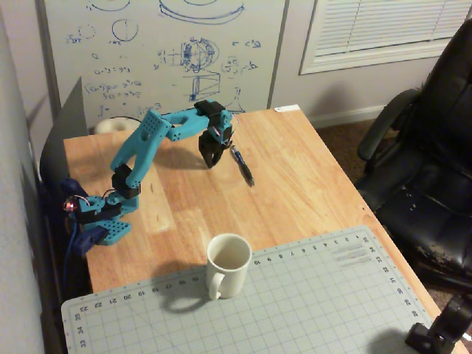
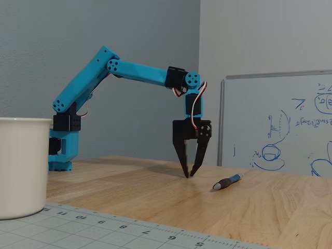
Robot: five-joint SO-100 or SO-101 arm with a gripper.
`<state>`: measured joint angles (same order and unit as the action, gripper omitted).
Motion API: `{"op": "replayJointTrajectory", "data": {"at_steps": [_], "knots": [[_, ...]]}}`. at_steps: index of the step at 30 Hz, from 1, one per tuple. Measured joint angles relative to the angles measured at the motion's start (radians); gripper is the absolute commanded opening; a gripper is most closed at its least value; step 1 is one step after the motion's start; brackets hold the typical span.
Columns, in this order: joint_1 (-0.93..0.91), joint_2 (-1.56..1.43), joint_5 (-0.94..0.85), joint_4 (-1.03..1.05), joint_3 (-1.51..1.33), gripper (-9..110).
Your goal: Touch the pen.
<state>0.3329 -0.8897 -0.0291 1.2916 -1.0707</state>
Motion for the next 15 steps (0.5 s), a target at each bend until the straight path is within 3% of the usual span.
{"op": "replayJointTrajectory", "data": {"at_steps": [15], "knots": [[0.071, -0.129, 0.0, 0.028, 0.109, 1]]}}
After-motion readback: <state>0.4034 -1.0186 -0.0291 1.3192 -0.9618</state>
